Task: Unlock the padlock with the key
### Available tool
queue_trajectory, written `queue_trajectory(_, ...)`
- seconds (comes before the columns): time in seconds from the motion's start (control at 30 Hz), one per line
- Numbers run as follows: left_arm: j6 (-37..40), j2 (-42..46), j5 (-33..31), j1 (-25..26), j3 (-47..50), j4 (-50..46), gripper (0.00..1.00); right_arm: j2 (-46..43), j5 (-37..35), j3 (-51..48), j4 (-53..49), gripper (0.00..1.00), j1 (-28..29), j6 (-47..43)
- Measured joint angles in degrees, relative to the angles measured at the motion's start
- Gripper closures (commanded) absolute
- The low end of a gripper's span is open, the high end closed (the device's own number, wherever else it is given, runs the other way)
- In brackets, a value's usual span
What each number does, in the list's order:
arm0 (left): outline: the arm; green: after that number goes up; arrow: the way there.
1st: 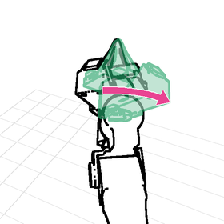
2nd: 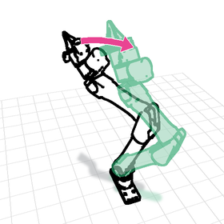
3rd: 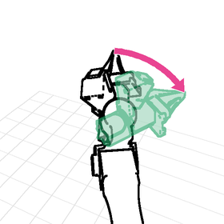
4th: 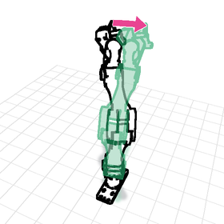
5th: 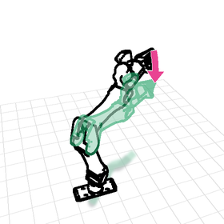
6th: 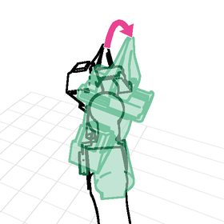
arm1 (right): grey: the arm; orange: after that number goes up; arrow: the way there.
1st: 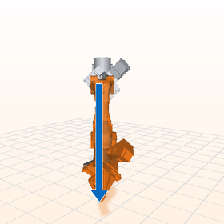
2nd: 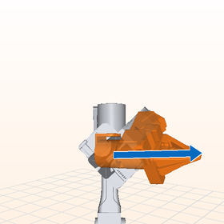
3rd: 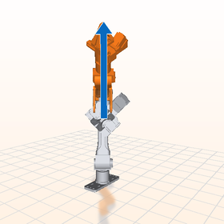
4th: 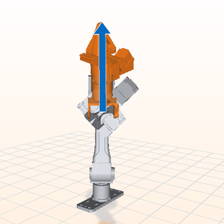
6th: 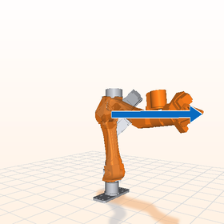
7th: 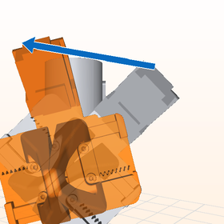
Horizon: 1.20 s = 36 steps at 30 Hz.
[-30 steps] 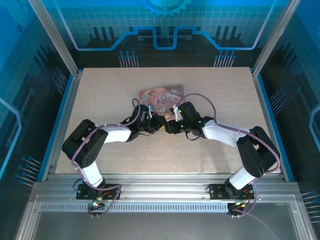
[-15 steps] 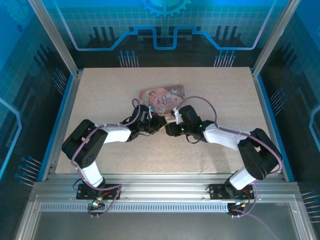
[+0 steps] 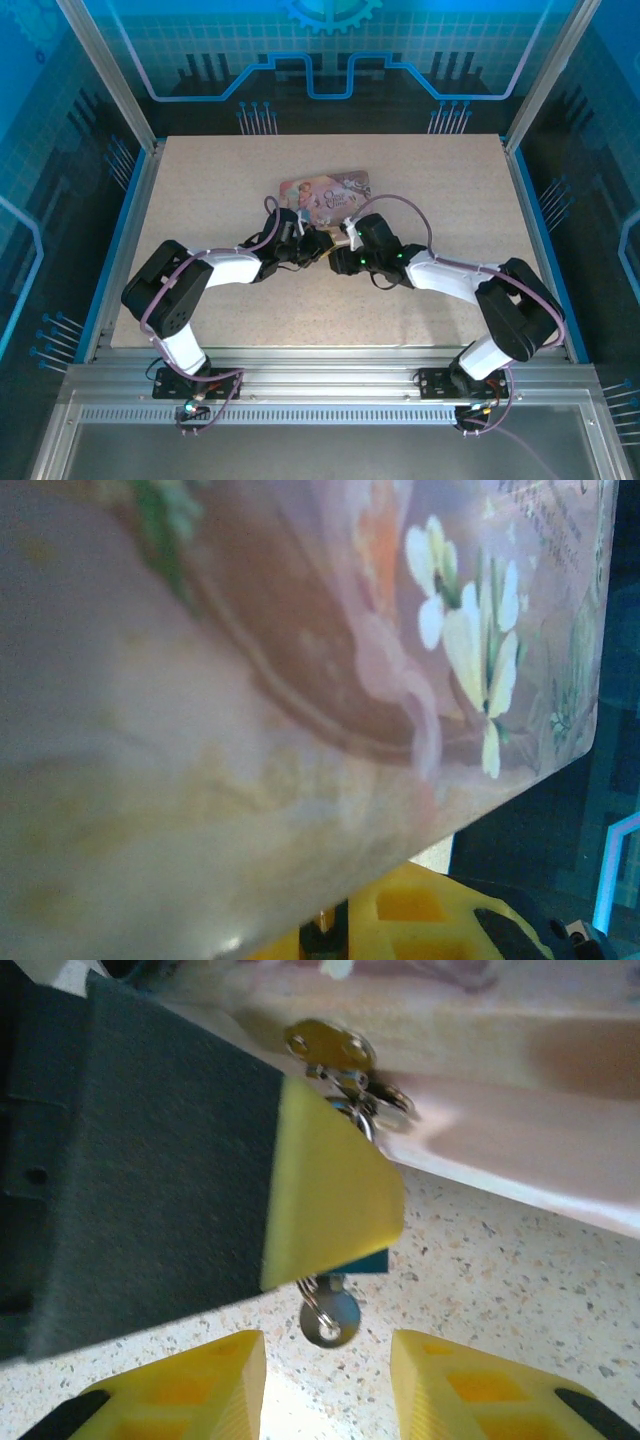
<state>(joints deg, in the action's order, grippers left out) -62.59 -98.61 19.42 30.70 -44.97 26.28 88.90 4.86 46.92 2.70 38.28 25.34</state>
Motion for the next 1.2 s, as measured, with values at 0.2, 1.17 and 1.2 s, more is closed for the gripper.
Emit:
queue_trajectory(0.2, -0.02, 0.0, 0.02, -0.02, -0.09, -0.04, 0.93, 0.98, -0.48, 2.1, -1.14, 0.62, 0.02, -0.85)
queue_trajectory(1.17, 0.24, 0.0, -0.07, -0.24, -0.52, 0.02, 0.93, 3.43, 0.39, 5.38, -4.39, 1.0, -0.39, -1.36)
queue_trajectory(1.2, 0.42, 0.0, -0.09, -0.24, -0.52, -0.11, 0.92, 3.43, 0.85, 5.18, -4.09, 1.0, -0.48, -1.05)
